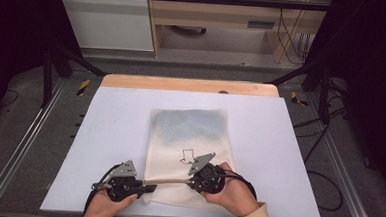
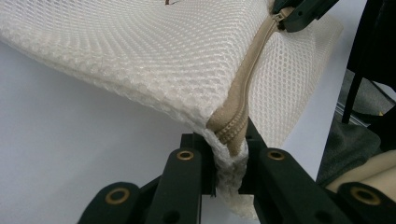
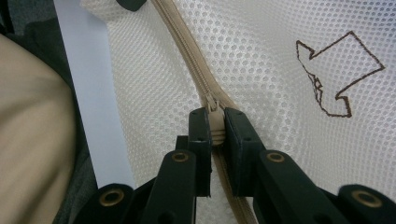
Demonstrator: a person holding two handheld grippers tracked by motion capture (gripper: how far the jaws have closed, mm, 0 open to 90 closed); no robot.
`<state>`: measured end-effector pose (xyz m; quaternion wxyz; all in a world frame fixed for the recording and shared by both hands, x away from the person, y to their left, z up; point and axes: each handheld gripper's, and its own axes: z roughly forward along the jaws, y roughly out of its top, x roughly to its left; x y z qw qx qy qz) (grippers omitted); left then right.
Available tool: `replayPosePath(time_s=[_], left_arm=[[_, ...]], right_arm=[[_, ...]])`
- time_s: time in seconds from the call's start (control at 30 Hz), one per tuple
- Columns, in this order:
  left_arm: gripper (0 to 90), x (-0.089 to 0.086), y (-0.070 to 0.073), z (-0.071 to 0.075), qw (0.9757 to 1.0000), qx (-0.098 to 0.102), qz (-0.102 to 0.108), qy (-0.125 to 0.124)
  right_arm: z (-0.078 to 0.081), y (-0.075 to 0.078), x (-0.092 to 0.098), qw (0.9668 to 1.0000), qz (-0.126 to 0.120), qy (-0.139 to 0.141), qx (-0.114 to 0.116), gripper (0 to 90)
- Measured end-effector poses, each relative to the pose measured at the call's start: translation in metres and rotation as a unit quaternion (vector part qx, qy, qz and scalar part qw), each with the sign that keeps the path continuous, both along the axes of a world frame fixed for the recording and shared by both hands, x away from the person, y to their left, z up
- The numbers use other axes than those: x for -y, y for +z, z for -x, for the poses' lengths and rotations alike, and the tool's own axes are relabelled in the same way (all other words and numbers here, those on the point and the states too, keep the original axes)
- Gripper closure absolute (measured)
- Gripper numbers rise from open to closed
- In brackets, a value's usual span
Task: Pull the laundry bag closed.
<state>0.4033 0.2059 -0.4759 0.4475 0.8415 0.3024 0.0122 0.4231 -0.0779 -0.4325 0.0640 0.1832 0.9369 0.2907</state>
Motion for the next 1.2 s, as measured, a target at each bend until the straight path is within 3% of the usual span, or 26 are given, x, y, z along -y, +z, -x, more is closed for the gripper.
replayPosePath(time_s=[0.33,0.8,1.03,1.2], left_arm=[[82.3,-0.002,0.001,0.000,1.0000,-0.002,0.007,0.001],[82.3,-0.005,0.007,-0.001,0.9999,0.010,0.010,0.002],[82.3,-0.003,0.005,0.000,0.9999,0.011,-0.001,0.002],[82.3,-0.001,0.006,0.002,0.9998,0.017,-0.004,0.002]], right_arm=[[0.004,-0.001,0.009,0.9999,-0.010,-0.013,-0.005,81.9],[0.009,0.004,0.011,0.9995,-0.017,-0.024,0.011,81.9],[0.008,-0.001,0.013,0.9994,-0.019,-0.027,0.002,81.9],[0.010,-0.001,0.012,0.9995,-0.014,-0.027,0.009,81.9]])
